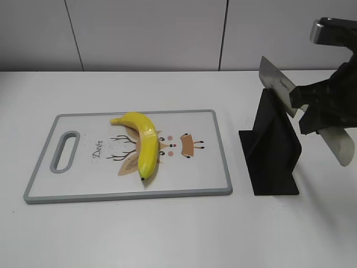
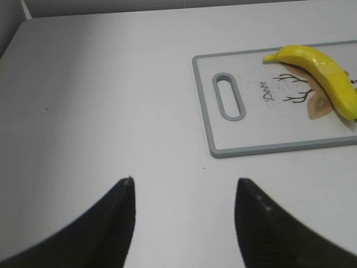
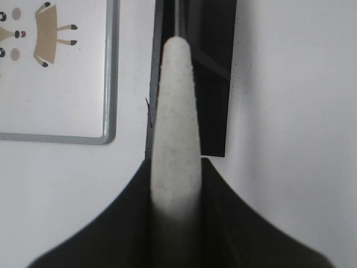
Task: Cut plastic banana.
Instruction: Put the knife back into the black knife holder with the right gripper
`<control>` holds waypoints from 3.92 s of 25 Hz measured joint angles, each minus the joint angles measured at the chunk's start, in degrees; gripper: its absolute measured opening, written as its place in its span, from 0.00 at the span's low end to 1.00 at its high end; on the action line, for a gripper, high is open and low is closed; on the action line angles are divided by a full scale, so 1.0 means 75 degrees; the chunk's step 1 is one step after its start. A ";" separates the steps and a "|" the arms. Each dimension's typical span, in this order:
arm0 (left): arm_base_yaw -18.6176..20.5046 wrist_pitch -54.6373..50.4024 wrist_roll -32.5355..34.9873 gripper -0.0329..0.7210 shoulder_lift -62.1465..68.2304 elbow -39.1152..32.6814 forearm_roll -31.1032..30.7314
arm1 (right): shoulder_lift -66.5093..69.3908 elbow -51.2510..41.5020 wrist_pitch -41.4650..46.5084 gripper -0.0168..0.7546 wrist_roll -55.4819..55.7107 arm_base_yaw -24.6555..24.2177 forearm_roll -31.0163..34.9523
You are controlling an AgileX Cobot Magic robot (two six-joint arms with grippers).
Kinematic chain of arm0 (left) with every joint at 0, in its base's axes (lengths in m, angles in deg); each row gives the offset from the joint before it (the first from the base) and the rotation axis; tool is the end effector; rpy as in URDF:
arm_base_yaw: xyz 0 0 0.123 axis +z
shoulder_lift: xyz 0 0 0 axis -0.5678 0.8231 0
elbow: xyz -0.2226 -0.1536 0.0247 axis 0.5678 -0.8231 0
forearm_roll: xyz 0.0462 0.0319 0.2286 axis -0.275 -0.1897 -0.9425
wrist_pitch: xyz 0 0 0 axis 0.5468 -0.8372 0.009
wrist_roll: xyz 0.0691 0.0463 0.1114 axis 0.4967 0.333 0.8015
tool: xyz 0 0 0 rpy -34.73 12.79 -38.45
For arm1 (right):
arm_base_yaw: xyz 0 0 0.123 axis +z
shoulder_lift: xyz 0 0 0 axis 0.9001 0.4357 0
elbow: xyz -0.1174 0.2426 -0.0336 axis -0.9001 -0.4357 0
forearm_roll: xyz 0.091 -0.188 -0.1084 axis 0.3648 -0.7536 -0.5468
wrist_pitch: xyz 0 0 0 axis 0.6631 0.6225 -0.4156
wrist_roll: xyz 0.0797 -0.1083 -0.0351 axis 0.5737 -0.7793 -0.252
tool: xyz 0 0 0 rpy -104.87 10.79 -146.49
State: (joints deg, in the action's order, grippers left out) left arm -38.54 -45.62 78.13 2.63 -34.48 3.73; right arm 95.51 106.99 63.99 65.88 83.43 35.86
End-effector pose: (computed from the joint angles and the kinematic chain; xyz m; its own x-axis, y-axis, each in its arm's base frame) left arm 0.0335 -0.0137 0.2405 -0.4639 0.1762 -0.8682 0.2087 0.9742 0.0863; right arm 0.2591 0.1013 0.2046 -0.9204 -0.0139 -0.3908 -0.0945 0.9777 0.1876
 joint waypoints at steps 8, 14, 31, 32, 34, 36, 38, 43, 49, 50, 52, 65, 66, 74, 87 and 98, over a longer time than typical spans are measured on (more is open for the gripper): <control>0.0000 0.0009 0.0000 0.75 0.0000 0.0000 0.0007 | 0.0405 0.0000 -0.0124 0.24 0.0008 0.0000 0.0104; 0.0000 0.0009 0.0000 0.75 0.0000 0.0000 0.0007 | 0.0414 0.0000 0.0078 0.24 0.0014 0.0000 0.0367; 0.0000 0.0009 0.0000 0.74 0.0000 0.0000 0.0007 | 0.0414 0.0000 0.0403 0.75 -0.0652 0.0000 0.1057; 0.0000 0.0009 0.0000 0.74 0.0000 0.0000 0.0007 | 0.0398 0.0000 0.0529 0.76 -0.0727 0.0000 0.1079; 0.0000 0.0016 0.0000 0.74 0.0000 0.0000 0.0007 | 0.0328 0.0000 0.0865 0.76 -0.0920 0.0000 0.1078; 0.0000 0.0016 0.0000 0.74 0.0000 0.0000 0.0007 | 0.0186 0.0000 0.1299 0.76 -0.1003 0.0000 0.1064; 0.0000 0.0024 0.0000 0.74 0.0000 0.0000 0.0007 | -0.0076 0.0000 0.1628 0.76 -0.1073 0.0000 0.1047; 0.0000 0.0024 0.0000 0.74 0.0000 0.0000 0.0007 | -0.1134 0.0000 0.1955 0.76 -0.1161 0.0000 0.1031; 0.0000 0.0024 0.0000 0.73 0.0000 0.0000 0.0007 | -0.2640 0.0000 0.2087 0.76 -0.1824 0.0000 0.1001; 0.0000 0.0024 0.0000 0.73 0.0000 0.0000 0.0007 | -0.2876 0.0000 0.2147 0.76 -0.1989 0.0000 0.0988; 0.0000 0.0024 0.0000 0.73 0.0000 0.0000 0.0007 | -0.3274 0.0000 0.2221 0.76 -0.2287 0.0000 0.0967; 0.0000 0.0030 0.0000 0.73 0.0000 0.0000 0.0007 | -0.5434 -0.0815 0.2269 0.76 -0.2859 0.0000 0.0788; 0.0000 0.0030 0.0000 0.73 0.0000 0.0000 0.0007 | -0.5593 -0.1113 0.2249 0.76 -0.2865 0.0000 0.0713; 0.0000 0.0030 0.0000 0.73 0.0000 0.0000 0.0007 | -0.7529 -0.3027 0.2125 0.76 -0.2876 0.0000 0.0002; 0.0000 0.0041 0.0000 0.73 0.0000 0.0000 0.0007 | -1.0598 -0.3261 0.2165 0.76 -0.2902 0.0000 -0.0171; 0.0000 0.0050 0.0000 0.73 0.0000 0.0000 0.0007 | -1.0738 -0.3268 0.2168 0.76 -0.2905 -0.0685 -0.0082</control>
State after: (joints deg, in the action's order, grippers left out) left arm -38.54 -45.25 78.13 2.63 -34.48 3.79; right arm 14.98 82.48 80.25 44.09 78.30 35.25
